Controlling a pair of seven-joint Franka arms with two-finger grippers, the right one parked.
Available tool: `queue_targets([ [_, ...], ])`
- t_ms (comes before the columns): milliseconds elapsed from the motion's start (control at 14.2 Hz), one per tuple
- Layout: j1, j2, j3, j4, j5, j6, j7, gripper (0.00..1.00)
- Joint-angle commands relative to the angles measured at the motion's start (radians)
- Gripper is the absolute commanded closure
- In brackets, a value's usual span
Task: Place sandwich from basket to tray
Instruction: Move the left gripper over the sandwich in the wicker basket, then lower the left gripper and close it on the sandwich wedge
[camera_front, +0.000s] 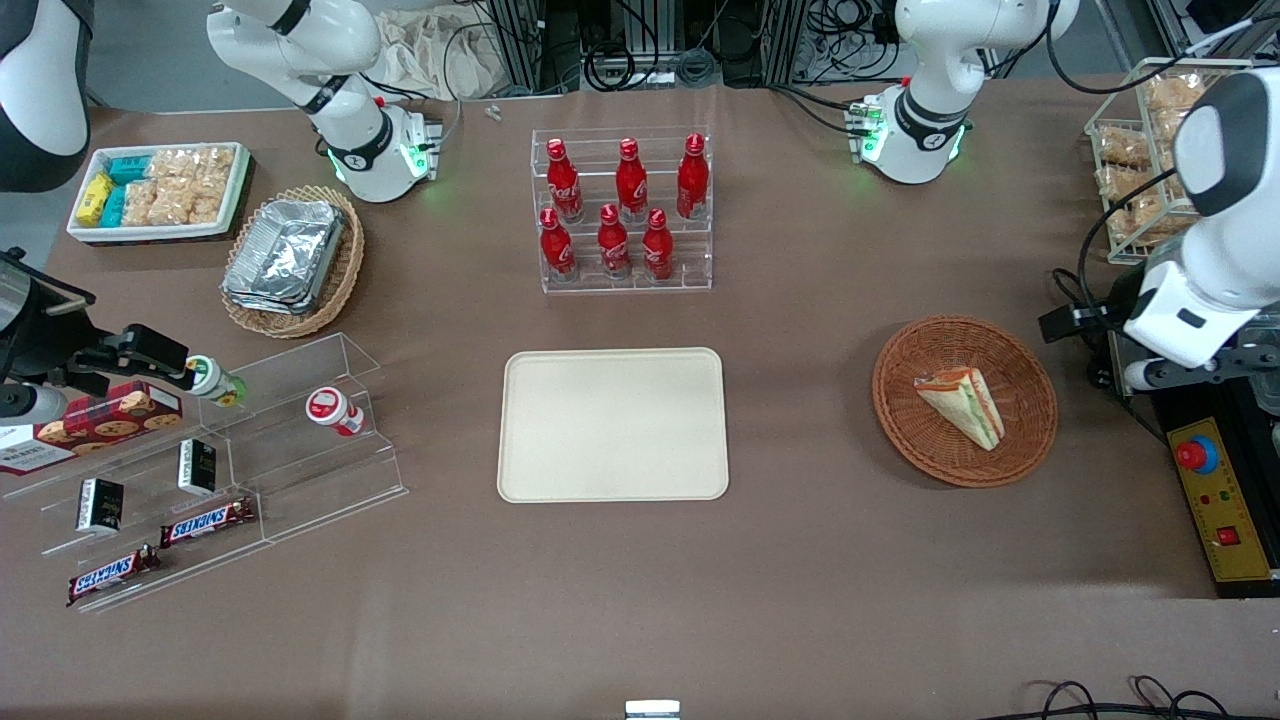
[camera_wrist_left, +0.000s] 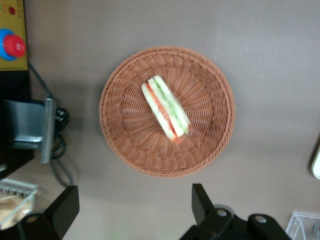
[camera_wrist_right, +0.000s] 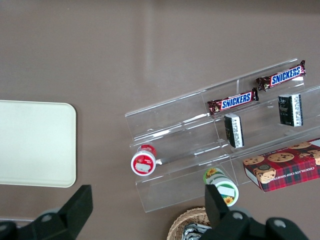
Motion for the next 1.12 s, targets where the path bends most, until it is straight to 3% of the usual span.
queue_targets([
  [0,-0.010,-0.078,0.009,-0.190,-0.017,0.151,-0.090,0.00],
  [211,-0.011,-0.047,0.008,-0.311,-0.019,0.355,-0.251,0.00],
  [492,-0.016,0.072,0.004,-0.310,-0.022,0.421,-0.408,0.00],
  [703,-0.023,0.160,-0.006,-0.312,-0.063,0.542,-0.588,0.00],
  [1055,-0.023,0.215,-0.017,-0.318,-0.069,0.604,-0.673,0.00],
])
